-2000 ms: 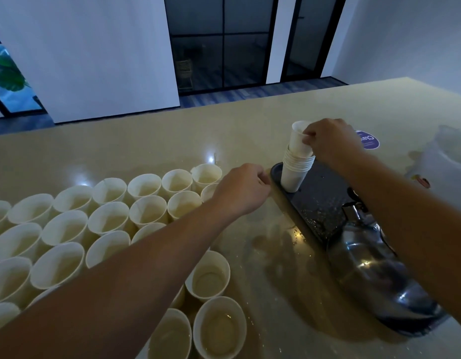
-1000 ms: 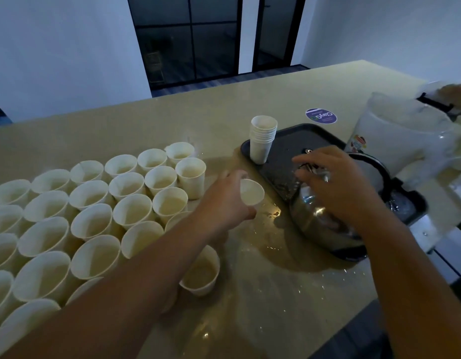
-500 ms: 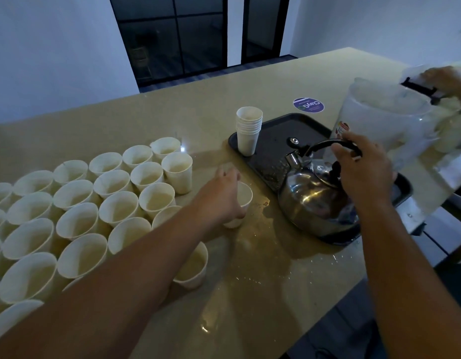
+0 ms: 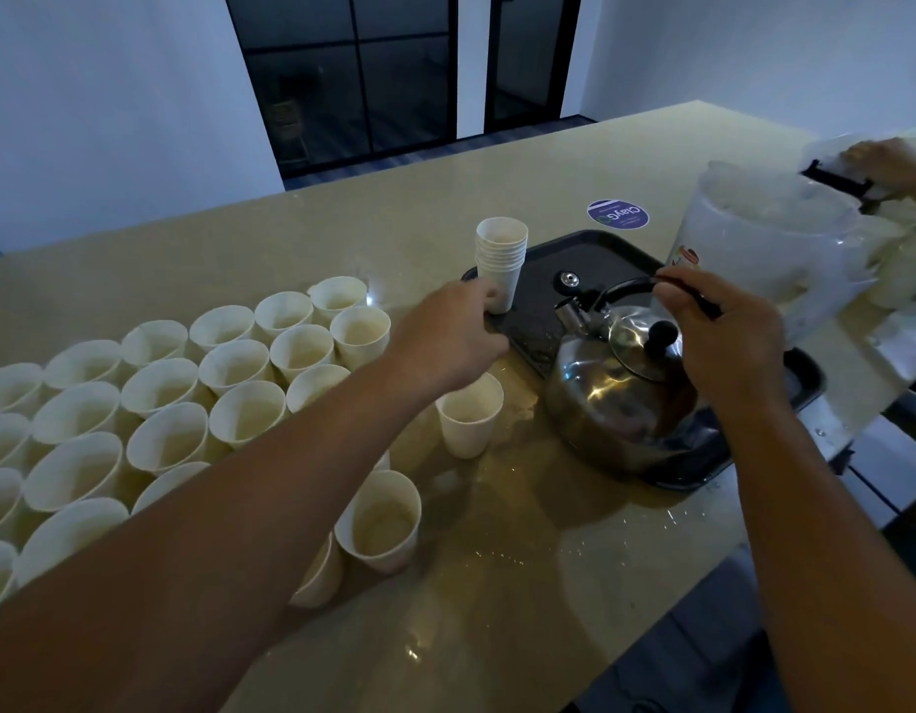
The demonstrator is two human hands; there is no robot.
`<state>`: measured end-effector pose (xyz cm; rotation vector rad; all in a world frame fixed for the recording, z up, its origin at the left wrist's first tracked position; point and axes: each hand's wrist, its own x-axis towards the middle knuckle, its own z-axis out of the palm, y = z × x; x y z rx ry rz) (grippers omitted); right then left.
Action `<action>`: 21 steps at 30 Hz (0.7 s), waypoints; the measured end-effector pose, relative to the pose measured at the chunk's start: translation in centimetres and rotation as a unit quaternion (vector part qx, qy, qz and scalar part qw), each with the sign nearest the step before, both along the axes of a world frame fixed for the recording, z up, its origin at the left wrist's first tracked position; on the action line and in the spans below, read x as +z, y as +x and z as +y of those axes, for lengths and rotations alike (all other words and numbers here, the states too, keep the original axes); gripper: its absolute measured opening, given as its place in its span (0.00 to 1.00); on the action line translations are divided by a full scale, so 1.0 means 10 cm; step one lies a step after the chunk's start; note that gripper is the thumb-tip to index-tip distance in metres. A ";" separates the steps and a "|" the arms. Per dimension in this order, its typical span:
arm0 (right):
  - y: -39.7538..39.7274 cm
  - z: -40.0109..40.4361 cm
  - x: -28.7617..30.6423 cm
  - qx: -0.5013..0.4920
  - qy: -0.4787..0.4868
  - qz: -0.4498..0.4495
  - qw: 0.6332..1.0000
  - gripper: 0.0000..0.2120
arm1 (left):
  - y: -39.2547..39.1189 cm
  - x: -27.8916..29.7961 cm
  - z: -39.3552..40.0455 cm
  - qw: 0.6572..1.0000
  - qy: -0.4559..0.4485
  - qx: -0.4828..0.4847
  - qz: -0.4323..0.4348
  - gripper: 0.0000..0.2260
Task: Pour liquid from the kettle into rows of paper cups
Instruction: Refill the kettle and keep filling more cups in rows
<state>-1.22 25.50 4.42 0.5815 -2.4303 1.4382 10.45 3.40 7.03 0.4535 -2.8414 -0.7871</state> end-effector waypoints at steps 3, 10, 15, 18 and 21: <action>0.03 -0.03 0.14 0.037 0.005 0.008 0.999 0.09 | -0.03 0.06 -0.05 0.998 -0.005 -0.004 0.060 0.20; 0.11 -0.12 0.32 0.105 0.050 0.007 0.993 0.09 | -0.04 0.13 -0.15 0.995 0.006 0.002 0.102 0.14; 0.12 -0.19 0.34 0.137 0.064 -0.004 0.989 0.08 | 0.01 0.10 -0.11 0.996 0.010 -0.030 0.082 0.16; 0.15 -0.20 0.38 0.156 0.069 -0.004 0.985 0.08 | 0.04 0.09 -0.10 0.997 0.012 -0.037 0.065 0.15; 0.19 -0.22 0.43 0.171 0.072 0.008 0.983 0.07 | 0.07 0.09 -0.09 0.997 0.030 -0.042 0.061 0.09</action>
